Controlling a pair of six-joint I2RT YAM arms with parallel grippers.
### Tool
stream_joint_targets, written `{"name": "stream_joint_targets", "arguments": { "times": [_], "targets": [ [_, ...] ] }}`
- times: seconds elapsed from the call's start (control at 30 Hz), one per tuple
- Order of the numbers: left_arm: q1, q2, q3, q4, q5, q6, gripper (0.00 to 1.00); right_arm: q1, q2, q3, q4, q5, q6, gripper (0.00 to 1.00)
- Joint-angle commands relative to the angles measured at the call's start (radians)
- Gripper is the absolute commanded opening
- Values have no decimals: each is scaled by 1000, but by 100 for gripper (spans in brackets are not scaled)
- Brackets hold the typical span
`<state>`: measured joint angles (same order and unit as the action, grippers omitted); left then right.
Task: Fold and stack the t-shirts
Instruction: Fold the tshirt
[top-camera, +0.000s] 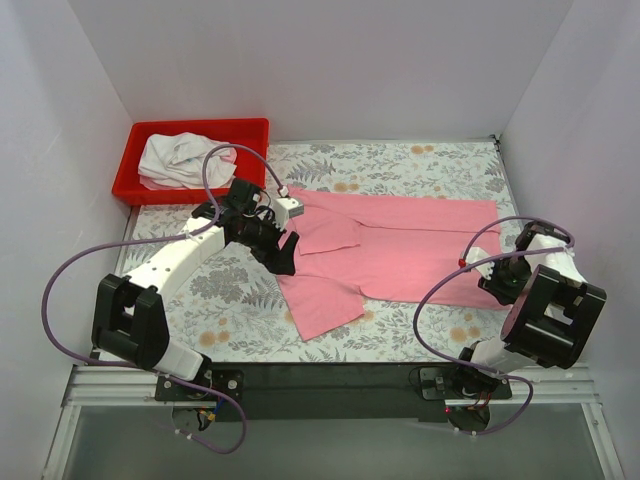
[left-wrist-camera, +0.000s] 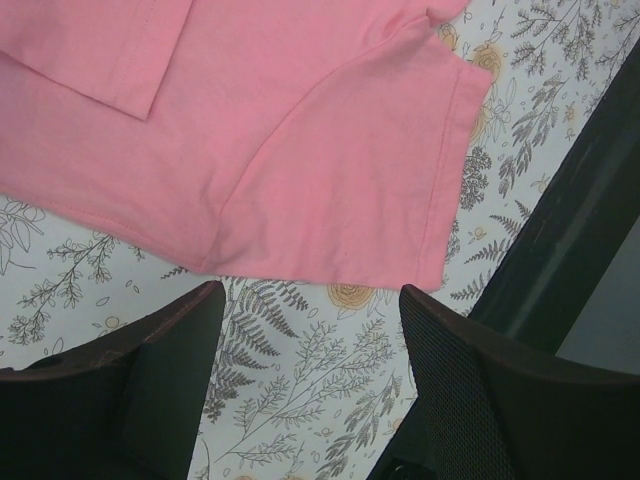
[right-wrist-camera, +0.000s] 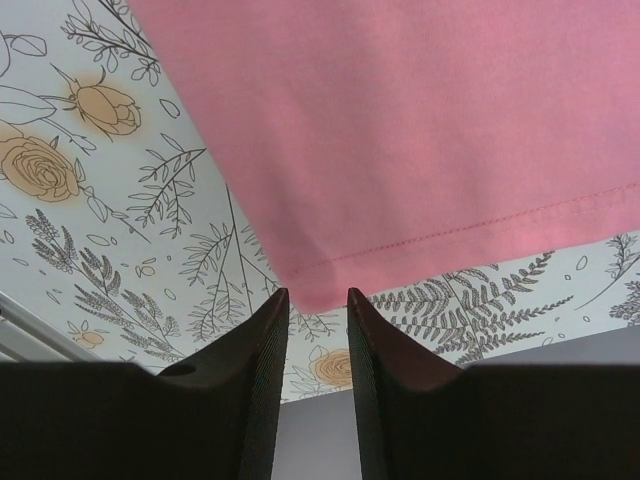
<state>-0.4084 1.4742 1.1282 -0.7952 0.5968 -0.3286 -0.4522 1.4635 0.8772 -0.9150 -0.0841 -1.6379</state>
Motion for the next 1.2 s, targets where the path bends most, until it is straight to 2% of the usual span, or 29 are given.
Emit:
{"name": "stream_joint_targets", "arguments": {
  "times": [0.0,0.5,0.63,0.7,0.9,1.17],
  "targets": [
    [-4,-11,1,13,-6,5,69,-5,-5,-18,1,1,-23,36],
    [-4,-15,-31,19,-14,20,66,-5,24,-98,93,43,-27,34],
    [-3,-35,-79,31,-17,98,61,-5,21,-133,126,59,-25,24],
    [-4,-52,-116,43,-18,144,57,-5,14,-142,133,63,-20,14],
    [-45,-100,-208,119,-29,286,47,-5,1,-147,133,73,1,1],
    [-170,-114,-315,270,-140,385,39,-5,6,-138,107,80,21,1]
  ]
}}
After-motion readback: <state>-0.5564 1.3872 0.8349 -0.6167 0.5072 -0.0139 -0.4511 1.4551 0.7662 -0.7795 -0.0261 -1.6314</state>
